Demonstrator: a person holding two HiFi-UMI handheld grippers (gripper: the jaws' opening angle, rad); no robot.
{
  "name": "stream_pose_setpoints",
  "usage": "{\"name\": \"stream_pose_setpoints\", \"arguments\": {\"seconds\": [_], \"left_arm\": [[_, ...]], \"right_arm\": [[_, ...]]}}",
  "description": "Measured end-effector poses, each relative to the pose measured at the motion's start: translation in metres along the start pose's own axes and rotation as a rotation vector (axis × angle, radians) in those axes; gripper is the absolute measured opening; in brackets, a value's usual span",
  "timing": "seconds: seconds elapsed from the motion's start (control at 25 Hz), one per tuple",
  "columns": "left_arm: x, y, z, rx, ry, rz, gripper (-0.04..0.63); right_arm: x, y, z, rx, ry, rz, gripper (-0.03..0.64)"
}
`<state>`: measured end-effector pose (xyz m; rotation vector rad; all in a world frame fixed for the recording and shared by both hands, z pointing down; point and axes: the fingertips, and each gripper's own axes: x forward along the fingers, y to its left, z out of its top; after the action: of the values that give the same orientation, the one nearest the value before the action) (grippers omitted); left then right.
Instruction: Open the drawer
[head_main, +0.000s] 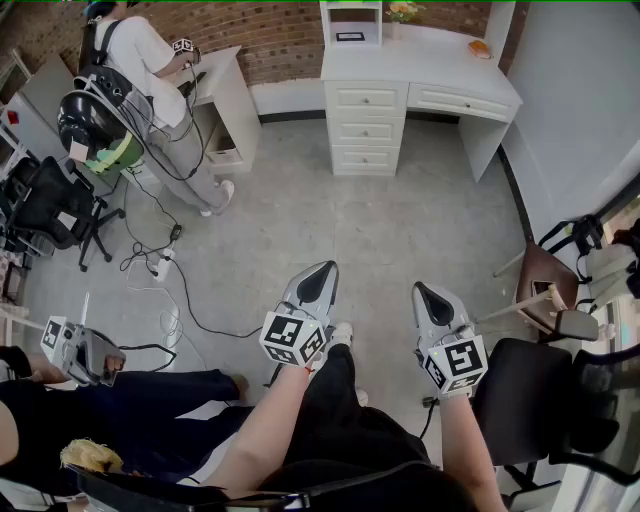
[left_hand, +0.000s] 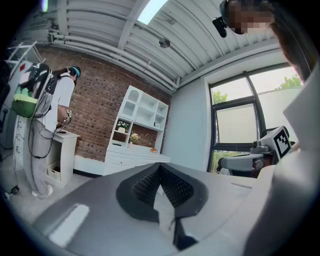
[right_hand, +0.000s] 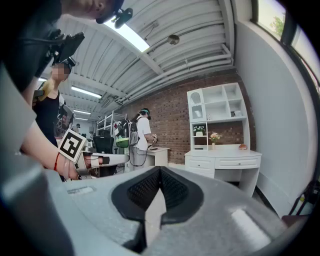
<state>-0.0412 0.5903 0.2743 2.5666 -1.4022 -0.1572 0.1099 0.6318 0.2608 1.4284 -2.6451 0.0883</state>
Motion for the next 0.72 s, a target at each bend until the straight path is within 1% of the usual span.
{"name": "stream_pose_setpoints", "arguments": {"seconds": [0.32, 0.72], "left_arm": [[0.055, 0.027, 0.012, 0.013, 0.007, -0.026, 0.002], [0.127, 0.092, 0.022, 0.006, 0.034, -0.038, 0.002]], "right_arm": [[0.055, -0.033, 0.007, 0.003, 0.003, -0.008, 0.000], [0.142, -0.070, 0.013, 0.019, 0.021, -0.014, 0.000]]}}
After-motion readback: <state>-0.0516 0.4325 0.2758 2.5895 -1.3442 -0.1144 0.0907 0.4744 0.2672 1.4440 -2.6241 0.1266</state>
